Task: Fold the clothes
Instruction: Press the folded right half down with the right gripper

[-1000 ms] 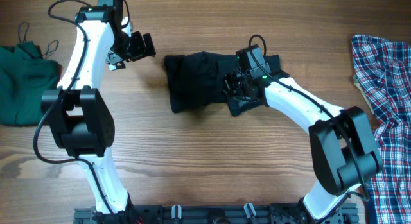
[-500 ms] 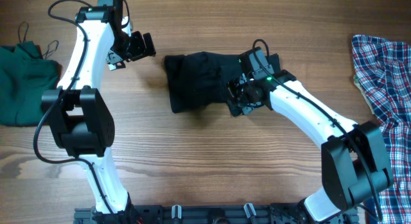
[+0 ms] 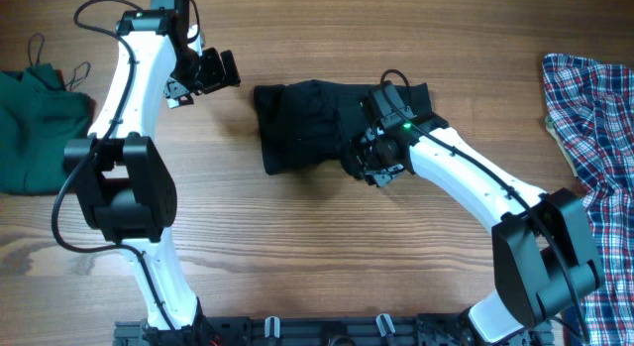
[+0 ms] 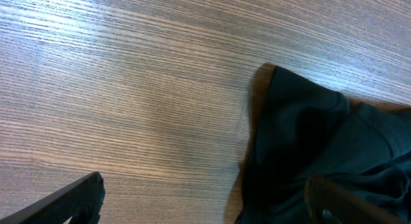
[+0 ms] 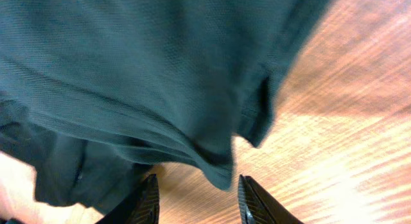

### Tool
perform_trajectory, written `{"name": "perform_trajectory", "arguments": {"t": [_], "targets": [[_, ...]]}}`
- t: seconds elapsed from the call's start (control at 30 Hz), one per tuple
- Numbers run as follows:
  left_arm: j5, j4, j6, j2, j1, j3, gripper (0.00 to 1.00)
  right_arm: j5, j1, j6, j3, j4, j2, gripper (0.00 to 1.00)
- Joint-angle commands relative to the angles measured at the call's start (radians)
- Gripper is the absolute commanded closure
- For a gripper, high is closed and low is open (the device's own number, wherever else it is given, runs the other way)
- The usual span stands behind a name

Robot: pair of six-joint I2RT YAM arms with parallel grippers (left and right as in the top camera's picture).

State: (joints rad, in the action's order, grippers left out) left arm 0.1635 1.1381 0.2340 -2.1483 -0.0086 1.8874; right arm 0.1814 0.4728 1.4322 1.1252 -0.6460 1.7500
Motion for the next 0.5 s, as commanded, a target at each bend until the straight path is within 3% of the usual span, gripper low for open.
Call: {"name": "perform_trajectory", "arguments": {"t": [0.0,0.07,0.13,0.17,0.2,0.23,0.33,0.4,0.43,0.47], "targets": [[0.015,-0.006,0.008,0.033,-0.003,-0.002,0.0,0.08,0.008,-0.244,0.001,0.057,0.001,0.57],[0.014,-0.006,0.009,0.033,-0.003,-0.002,0.0,0.046,0.008,-0.426,0.053,0.053,-0.043,0.57],[0.014,-0.006,0.008,0.033,-0.003,-0.002,0.0,-0.077,0.006,-0.632,0.085,0.039,-0.097,0.35],[0.014,-0.006,0.008,0.033,-0.003,-0.002,0.0,-0.227,0.005,-0.705,0.091,-0.002,-0.129,0.12],[0.014,-0.006,0.009,0.033,-0.003,-0.002,0.0,-0.342,0.003,-0.744,0.091,-0.032,-0.138,0.03],[0.014,-0.006,0.009,0.033,-0.003,-0.002,0.0,-0.366,0.003,-0.839,0.09,-0.021,-0.133,0.02],[0.015,-0.013,0.009,0.033,-0.003,-0.002,0.0,-0.369,0.0,-0.974,0.09,0.026,-0.075,0.06],[0.015,-0.011,0.009,0.033,-0.003,-0.003,0.0,-0.37,-0.013,-1.04,0.09,0.07,-0.019,0.27],[0.014,-0.007,0.008,0.033,-0.003,-0.003,0.0,-0.373,-0.024,-1.041,0.09,0.074,0.005,0.45],[0.006,-0.005,0.008,0.033,-0.003,-0.003,0.0,-0.373,-0.037,-1.04,0.09,0.073,0.024,0.55]]}}
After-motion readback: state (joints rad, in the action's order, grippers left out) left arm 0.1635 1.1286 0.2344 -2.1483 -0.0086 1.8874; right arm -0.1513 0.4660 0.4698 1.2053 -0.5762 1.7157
